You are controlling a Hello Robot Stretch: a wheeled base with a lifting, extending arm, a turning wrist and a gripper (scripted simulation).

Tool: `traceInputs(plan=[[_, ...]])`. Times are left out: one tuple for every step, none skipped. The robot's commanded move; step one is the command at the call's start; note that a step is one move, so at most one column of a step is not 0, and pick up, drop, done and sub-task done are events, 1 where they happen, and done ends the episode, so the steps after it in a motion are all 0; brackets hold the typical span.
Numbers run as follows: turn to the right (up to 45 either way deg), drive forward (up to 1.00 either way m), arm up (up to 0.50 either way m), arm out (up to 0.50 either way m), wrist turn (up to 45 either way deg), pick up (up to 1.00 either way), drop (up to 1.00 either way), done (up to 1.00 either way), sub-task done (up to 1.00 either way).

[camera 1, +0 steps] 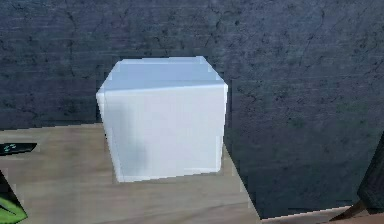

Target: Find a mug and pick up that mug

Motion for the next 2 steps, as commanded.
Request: traceInputs(plan=[[0.0,0.00,0.10,0.00,0.0,0.00,0.00,0.00,0.00],[0.0,0.00,0.00,0.00,0.0,0.00,0.00,1.00,0.00]])
